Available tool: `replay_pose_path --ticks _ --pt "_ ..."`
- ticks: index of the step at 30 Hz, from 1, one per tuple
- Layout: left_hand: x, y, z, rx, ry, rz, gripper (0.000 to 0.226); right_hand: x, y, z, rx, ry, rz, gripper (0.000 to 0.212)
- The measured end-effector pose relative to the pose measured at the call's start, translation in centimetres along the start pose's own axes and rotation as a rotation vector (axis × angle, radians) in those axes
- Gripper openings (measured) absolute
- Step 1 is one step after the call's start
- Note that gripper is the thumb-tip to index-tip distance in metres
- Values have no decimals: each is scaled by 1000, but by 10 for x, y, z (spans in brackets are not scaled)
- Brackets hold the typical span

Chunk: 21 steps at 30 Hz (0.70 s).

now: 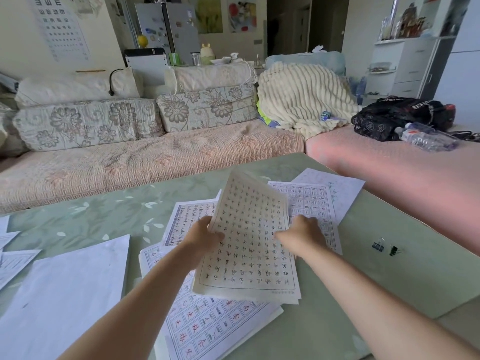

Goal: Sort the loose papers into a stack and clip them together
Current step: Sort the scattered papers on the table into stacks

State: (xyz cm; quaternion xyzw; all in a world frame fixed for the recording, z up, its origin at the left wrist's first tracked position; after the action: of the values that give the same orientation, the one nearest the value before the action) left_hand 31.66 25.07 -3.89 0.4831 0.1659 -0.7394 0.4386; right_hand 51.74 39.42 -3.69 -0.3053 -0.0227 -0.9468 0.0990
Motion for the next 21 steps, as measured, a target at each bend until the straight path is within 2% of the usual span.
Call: replay_pose_path --ticks 1,2,4,5,6,8,9,13,15,17,19,21 --pt "4 -1 2 11 72 7 40 2 -1 2 -11 -55 -5 59" --pt "9 -2 5 27 162 22 53 5 -1 3 -9 -162 -1 55" --pt "31 -21 8 35 308 46 85 13 -1 0 61 -430 -11 35" --pt "35 -25 11 37 321 50 96 17 -1 -2 99 -502 -21 32" --pt "29 -15 16 53 322 36 93 20 -2 -3 116 -533 -30 32" --pt "20 -6 25 79 279 -19 51 28 -7 -4 107 -543 -16 34" --pt "15 -4 29 79 202 -61 39 33 -10 -4 98 -527 1 37" --pt "17 -21 57 -137 -245 -239 57 59 -25 -11 78 -345 170 45" --pt "20 -30 77 -269 -313 -222 53 76 -31 -16 105 -226 268 52" --pt "18 -39 95 -409 -359 -282 45 94 -34 -24 152 -117 374 60" --pt "15 -47 101 -446 -442 -397 38 109 -32 -35 213 -8 474 65" --pt "11 -50 94 -365 -551 -474 37 124 -30 -47 229 100 567 68"
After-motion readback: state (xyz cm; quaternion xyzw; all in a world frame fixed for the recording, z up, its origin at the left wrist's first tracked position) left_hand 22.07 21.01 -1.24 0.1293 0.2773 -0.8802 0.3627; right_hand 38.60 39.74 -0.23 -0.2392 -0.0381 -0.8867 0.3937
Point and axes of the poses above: each hand's wrist, its own y-axis away from the middle knuckle, its own z-axis out of the back of the hand, x = y × z, the point moved 5 cm from there along -y, towards the middle knuckle, and after that the axes turned 11 degrees about -x, right-handed, at the moved point
